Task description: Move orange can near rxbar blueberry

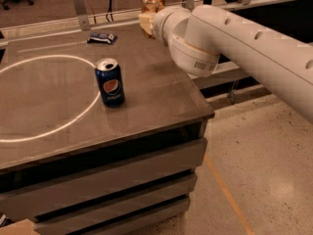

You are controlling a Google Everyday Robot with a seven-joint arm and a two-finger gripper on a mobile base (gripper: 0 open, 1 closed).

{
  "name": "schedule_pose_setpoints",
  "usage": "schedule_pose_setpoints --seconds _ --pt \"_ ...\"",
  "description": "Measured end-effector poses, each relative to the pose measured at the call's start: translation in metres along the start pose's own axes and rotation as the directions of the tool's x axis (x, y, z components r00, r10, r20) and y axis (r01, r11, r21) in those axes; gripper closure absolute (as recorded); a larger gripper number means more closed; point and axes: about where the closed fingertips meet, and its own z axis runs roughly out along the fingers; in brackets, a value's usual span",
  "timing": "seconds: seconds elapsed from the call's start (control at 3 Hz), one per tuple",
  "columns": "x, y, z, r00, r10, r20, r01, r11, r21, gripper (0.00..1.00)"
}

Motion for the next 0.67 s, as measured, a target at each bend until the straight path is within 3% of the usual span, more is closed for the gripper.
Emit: schedule_pose_setpoints --seconds 0.33,0.67 --pt "0.023 0.017 0.034 1.0 0.014 -0.003 -0.014 0.9938 -0.11 1.0" --pt "0.04 0.032 0.078 0.999 -0.03 0.016 0.033 0.982 -0.186 1.0"
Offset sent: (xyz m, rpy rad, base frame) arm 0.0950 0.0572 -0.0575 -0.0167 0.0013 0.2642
